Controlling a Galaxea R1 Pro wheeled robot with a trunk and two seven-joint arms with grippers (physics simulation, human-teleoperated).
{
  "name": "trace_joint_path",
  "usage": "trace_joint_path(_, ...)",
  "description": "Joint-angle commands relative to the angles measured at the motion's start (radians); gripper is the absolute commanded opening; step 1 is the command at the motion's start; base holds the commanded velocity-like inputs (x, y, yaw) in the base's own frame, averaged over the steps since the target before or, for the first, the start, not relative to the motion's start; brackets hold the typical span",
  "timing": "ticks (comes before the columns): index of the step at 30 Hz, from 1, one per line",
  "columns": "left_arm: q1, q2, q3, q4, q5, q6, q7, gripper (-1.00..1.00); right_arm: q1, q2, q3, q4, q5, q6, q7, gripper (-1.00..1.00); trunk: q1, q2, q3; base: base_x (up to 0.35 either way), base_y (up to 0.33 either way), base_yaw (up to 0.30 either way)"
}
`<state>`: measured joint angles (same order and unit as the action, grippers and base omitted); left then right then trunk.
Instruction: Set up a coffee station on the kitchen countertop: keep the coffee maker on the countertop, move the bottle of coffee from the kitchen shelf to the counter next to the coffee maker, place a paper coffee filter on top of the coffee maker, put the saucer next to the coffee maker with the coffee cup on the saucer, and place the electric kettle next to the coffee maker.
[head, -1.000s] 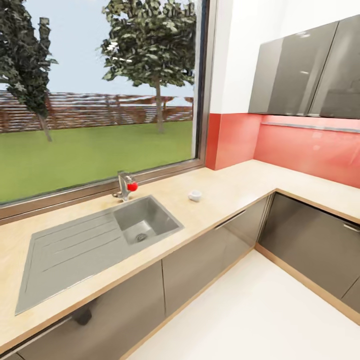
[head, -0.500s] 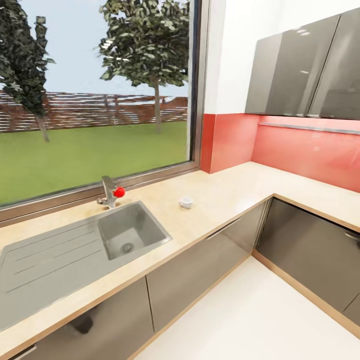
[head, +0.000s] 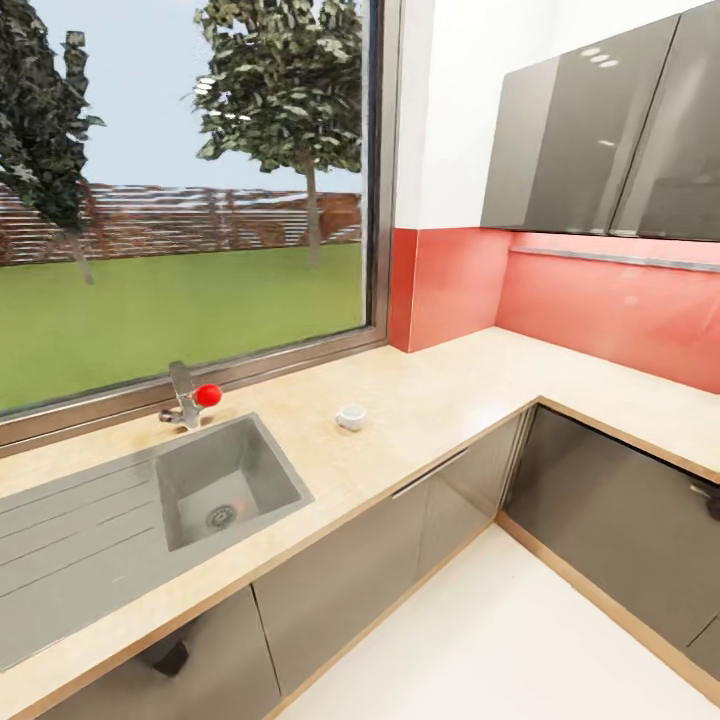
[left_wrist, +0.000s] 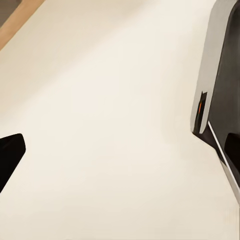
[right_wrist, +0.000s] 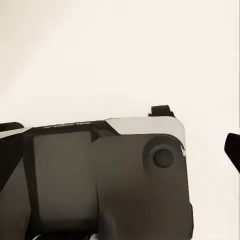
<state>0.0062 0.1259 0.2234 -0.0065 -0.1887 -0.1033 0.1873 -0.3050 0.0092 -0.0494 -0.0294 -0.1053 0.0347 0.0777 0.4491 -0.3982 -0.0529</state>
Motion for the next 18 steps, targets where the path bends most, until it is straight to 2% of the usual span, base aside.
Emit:
trace_joint_path(1, 0.0, 0.0, 0.008, -0.001, -0.008, -0.002, 0.003, 1.0, 0.0, 0.0, -0.004, -0.001, -0.01, 0.004, 0.004, 1.0, 0.001, -0.002, -0.002, 0.143, -0.241, 0.0)
trace_joint_path(11, 0.0, 0.001, 0.01, -0.001, -0.005, -0.003, 0.003, 1.0, 0.0, 0.0, -0.004, -0.001, -0.01, 0.004, 0.004, 1.0, 0.001, -0.002, -0.002, 0.097, -0.26, 0.0)
trace_joint_path(18, 0.0, 0.001, 0.01, -0.001, -0.004, -0.004, 0.003, 1.0, 0.0, 0.0, -0.004, -0.001, -0.01, 0.004, 0.004, 1.0, 0.001, -0.002, -0.002, 0.027, -0.266, 0.0)
